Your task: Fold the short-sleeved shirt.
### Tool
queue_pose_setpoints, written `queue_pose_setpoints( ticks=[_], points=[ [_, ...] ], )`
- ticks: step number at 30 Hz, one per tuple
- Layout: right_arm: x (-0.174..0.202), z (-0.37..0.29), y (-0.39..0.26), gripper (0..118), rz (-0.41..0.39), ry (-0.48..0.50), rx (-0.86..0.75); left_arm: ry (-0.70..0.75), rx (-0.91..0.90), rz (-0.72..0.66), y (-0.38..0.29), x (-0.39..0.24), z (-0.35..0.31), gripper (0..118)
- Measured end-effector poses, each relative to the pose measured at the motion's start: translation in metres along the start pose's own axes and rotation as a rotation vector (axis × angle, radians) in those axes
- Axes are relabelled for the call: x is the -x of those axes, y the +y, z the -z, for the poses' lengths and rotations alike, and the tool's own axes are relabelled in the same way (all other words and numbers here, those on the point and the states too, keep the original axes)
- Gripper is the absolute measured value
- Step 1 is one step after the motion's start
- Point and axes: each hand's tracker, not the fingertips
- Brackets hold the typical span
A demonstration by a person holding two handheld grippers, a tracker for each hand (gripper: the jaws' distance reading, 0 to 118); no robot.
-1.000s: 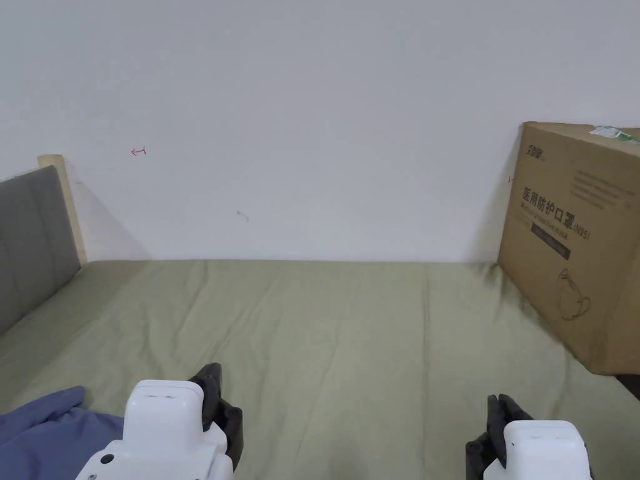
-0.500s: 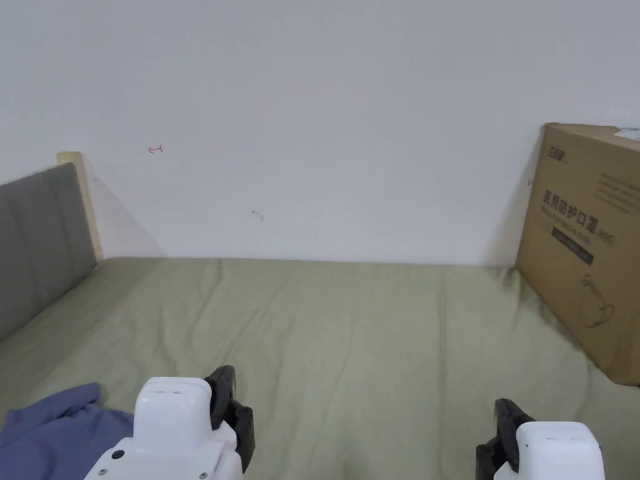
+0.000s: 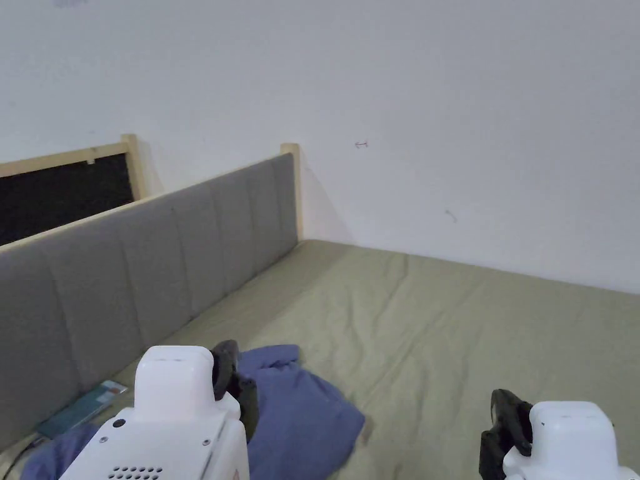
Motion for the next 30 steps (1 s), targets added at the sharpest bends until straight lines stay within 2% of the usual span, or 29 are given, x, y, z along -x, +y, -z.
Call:
queue_pose_setpoints(
  ticks=[3,7,10,15,17,19,20,21,23,25,28,30],
  points=[
    [0.026,0.011,-0.005,0,-0.022,0.060,0.042,0.036,0.022,-0.041,-0.003,0.022,-0.003,0],
    [0.037,0.020,-0.014,0,-0.037,0.079,0.063,0.082,0.063,-0.022,-0.012,0.031,0.009,0],
    [0.034,0.027,-0.021,0,-0.039,0.088,0.093,0.070,0.130,-0.067,-0.025,0.036,0.032,0],
    [0.024,0.045,-0.035,0,-0.038,0.075,0.160,0.079,0.381,-0.100,-0.081,0.053,0.119,0],
    [0.018,0.052,-0.041,0,-0.038,0.067,0.180,0.043,0.537,-0.067,-0.110,0.060,0.160,0],
    [0.014,0.061,-0.047,0,-0.036,0.052,0.208,0.091,0.611,-0.015,-0.141,0.060,0.198,0],
    [0.012,0.065,-0.051,0,-0.037,0.046,0.224,0.074,0.684,-0.029,-0.151,0.064,0.215,9],
    [0.009,0.069,-0.054,0,-0.036,0.042,0.236,0.055,0.750,-0.076,-0.160,0.068,0.231,34],
    [0.004,0.078,-0.059,0,-0.041,0.032,0.262,-0.019,0.836,-0.126,-0.176,0.066,0.254,114],
    [-0.002,0.086,-0.064,0,-0.039,0.017,0.279,0.013,0.822,-0.118,-0.185,0.066,0.277,117],
    [-0.010,0.097,-0.071,0,-0.006,0.002,0.321,0.008,0.930,-0.132,-0.214,0.069,0.315,116],
    [-0.015,0.101,-0.077,0,0.006,0.000,0.346,0.047,1.007,-0.169,-0.226,0.061,0.326,98]
  ],
)
